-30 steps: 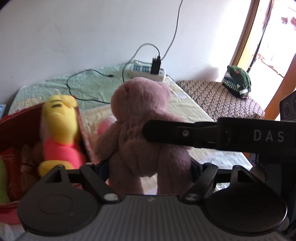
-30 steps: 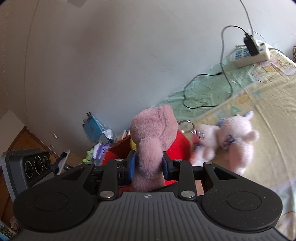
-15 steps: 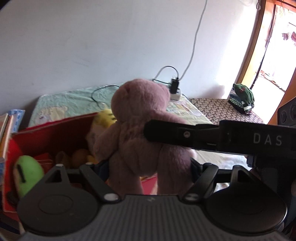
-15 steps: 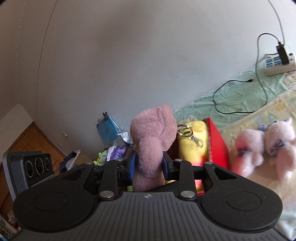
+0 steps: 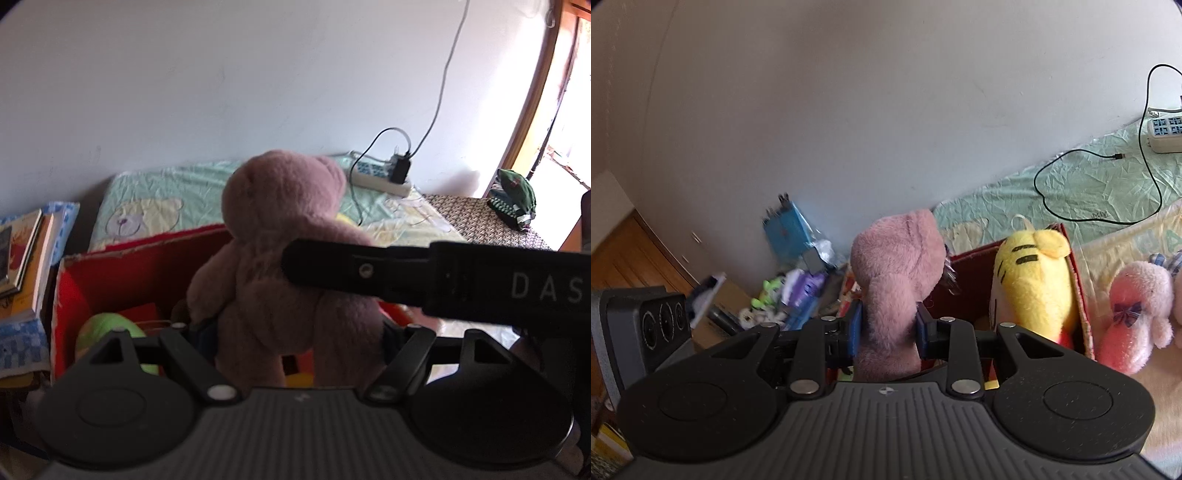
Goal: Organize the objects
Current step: 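Carry the pink teddy bear with the right gripper over the red box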
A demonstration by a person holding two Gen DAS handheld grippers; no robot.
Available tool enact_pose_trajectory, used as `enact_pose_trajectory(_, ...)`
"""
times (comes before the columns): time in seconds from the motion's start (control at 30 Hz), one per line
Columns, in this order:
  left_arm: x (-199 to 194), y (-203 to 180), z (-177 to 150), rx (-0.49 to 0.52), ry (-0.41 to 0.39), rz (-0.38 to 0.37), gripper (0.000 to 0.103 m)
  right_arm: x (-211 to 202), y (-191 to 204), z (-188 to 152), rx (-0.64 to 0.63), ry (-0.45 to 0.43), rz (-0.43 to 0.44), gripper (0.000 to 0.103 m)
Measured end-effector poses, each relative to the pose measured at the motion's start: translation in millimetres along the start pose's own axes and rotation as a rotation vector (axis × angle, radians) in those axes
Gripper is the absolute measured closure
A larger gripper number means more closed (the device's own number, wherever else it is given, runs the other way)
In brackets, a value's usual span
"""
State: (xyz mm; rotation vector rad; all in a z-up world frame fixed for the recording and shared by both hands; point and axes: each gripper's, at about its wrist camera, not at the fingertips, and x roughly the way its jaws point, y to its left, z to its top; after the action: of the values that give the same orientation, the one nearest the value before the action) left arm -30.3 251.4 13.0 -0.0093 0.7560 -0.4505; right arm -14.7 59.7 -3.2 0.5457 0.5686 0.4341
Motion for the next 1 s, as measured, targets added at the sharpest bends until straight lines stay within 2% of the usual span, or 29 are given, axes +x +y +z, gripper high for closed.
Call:
enact_pose_trajectory(0.3,39,29,-4,-0.045,0.074,-0.021,0.026,34,-5,-5,-0.017,0.067,-0.074,0.072)
enact_pose_trajectory(0.7,82,47,-6,-0.105,0.194,-0.063,0.026,69,-11,-6,-0.065,0.184,-0.177,0.072)
enact_pose_trajectory(0.8,84,46,-6,-0.09,0.2,-0.059,0.022,74,-14,-7,-0.088,0.202,-0.223,0.075)
enact_pose_trajectory(0.83,85,43,-6,-0.077,0.203,-0.047,0.02,76,-14,-8,-0.106,0.213,-0.244,0.082)
enact_pose_trajectory(0.87,85,41,-7,-0.061,0.207,-0.029,0.017,78,-14,-10,-0.124,0.225,-0.256,0.083)
enact_pose_trajectory(1.0,86,33,-8,-0.016,0.209,0.007,0.016,78,-18,-12,-0.138,0.234,-0.258,0.083)
